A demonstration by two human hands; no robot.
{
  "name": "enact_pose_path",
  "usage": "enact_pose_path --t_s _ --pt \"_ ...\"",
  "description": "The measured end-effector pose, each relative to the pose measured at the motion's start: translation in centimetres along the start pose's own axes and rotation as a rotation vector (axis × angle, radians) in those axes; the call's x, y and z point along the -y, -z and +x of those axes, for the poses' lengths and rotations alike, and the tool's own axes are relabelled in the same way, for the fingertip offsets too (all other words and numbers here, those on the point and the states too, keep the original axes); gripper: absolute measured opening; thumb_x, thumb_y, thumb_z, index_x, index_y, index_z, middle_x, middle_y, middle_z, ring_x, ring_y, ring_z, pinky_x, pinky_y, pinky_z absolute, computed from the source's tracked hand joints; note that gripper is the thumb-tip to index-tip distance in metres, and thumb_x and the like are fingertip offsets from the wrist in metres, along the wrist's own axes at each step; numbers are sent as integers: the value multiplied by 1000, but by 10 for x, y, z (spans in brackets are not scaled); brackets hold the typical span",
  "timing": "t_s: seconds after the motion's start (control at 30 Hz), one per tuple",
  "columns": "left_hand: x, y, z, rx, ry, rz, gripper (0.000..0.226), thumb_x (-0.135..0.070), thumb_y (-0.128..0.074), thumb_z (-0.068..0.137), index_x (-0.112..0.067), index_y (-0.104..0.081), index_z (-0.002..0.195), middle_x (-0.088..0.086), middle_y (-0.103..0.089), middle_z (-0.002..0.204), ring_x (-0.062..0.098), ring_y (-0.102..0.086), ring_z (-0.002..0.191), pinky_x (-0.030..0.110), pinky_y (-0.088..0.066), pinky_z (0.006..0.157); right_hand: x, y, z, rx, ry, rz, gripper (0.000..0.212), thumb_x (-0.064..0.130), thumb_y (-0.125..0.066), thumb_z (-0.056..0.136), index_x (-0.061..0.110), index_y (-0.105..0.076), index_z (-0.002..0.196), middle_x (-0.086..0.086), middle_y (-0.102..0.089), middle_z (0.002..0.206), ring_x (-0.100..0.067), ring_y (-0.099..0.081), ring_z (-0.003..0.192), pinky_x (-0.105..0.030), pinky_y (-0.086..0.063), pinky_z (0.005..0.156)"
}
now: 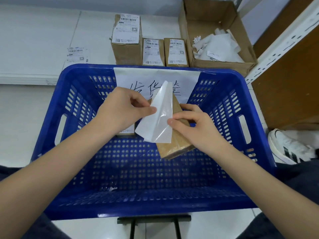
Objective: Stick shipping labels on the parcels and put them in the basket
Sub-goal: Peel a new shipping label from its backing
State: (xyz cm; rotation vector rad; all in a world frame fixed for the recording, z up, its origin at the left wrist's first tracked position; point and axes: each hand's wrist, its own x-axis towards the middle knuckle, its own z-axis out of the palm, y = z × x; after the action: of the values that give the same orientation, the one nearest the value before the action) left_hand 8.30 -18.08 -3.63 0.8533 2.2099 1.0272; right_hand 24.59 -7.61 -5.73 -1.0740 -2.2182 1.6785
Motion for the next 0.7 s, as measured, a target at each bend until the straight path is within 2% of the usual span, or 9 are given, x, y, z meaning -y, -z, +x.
enact_pose_path --t_s 0.1,0.17,0.27,0.37,0.5,0.6,0.7 --pt "-3 1 -1 21 -18 -27 11 -24 -80 75 -19 -71 72 -5 -68 70 13 -64 70 27 -55 73 1 1 0 -4 -2 -10 9 28 -70 84 36 -68 82 13 -44 126 -2 -46 115 -18 -46 91" --pt "-4 -2 -3 37 -54 -71 12 -22 -80 76 -17 -69 73 -5 -65 65 7 -59 61 18 -51 65 1 2 1 -18 15 5 4 31 -69 85 34 -70 85 14 -43 126 1 -44 117 -17 -44 94" --pt "-3 -8 -6 29 -120 -104 13 -19 -78 77 -17 -67 71 -8 -59 60 -2 -51 53 9 -43 57 2 2 1 -9 41 3 9 38 -66 85 34 -71 90 16 -42 127 12 -41 115 -8 -41 91" --pt "-1 -14 -10 45 -157 -115 13 -19 -78 78 -15 -67 71 -8 -58 60 -1 -50 53 12 -43 55 4 2 1 -5 44 35 11 43 -64 82 35 -70 87 17 -43 124 12 -43 112 -9 -42 88" --pt "0 -19 -13 86 -175 -123 11 -20 -77 79 -16 -69 73 -6 -62 64 1 -54 58 21 -47 61 3 2 1 -2 55 27 6 35 -65 86 33 -70 88 14 -45 125 9 -45 113 -4 -42 85" --pt "1 -19 -12 73 -176 -102 10 -21 -78 78 -19 -70 74 -7 -64 68 1 -56 63 22 -48 67 1 2 2 -13 49 20 9 28 -66 87 36 -69 86 10 -46 129 -4 -43 123 -12 -41 91" --pt "2 -18 -11 38 -176 -82 10 -20 -78 78 -20 -69 73 -7 -64 68 0 -56 63 18 -46 66 2 3 2 -20 41 31 12 26 -66 87 38 -68 84 9 -46 131 -6 -44 122 -13 -41 91"
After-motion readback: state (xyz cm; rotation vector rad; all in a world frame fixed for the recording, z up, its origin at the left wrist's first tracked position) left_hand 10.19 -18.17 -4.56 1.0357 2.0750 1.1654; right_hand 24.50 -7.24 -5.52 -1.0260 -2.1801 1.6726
